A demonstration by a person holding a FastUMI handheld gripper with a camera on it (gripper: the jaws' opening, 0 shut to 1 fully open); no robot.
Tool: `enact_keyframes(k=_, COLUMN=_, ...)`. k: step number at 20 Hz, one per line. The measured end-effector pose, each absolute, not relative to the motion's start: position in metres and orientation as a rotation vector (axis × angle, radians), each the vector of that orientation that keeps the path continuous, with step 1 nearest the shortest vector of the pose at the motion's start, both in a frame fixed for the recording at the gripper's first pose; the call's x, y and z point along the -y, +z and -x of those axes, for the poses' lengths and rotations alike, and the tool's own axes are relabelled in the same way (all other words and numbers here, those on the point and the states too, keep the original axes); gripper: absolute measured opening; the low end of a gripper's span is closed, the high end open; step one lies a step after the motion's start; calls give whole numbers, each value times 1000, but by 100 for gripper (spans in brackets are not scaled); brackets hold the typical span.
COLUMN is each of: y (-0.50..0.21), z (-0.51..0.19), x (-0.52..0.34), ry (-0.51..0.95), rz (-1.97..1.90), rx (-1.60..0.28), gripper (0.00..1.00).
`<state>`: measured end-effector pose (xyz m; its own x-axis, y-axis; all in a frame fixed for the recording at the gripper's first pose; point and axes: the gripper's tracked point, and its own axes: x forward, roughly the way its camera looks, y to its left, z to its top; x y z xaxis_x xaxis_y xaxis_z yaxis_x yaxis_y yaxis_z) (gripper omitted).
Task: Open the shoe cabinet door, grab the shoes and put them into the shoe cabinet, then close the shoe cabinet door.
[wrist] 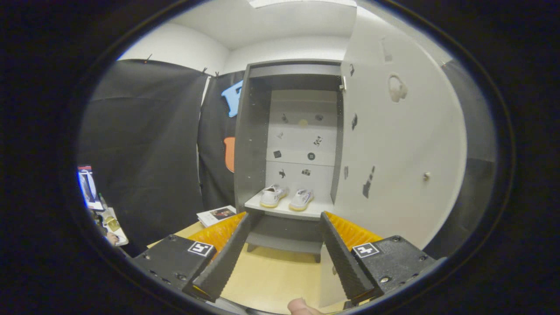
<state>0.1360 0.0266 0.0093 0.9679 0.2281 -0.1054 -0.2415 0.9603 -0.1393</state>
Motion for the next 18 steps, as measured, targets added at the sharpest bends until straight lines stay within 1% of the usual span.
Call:
enact_keyframes(k=3, y=5, z=-111, x=10, ry=234, rz=130, rx=-89, gripper=100)
enact_keyframes(k=5, y=1, z=-94, x=20, ry=302, rz=116, rx=-101, gripper=99)
enact_keyframes(k=8, y=4, z=-67, x=47, ry=325, rz=117, rx=-99, gripper=99)
enact_keyframes(k=11, y=13, z=-56, x=99, ry=208, rz=172, rx=-57, gripper=100)
enact_keyframes(k=14, y=25, z=-46, x=144, ry=130, rz=186, rx=-44, gripper=100)
enact_keyframes(k=18, y=46, z=-53, x=214, ry=7, rz=201, rx=-28, gripper=100)
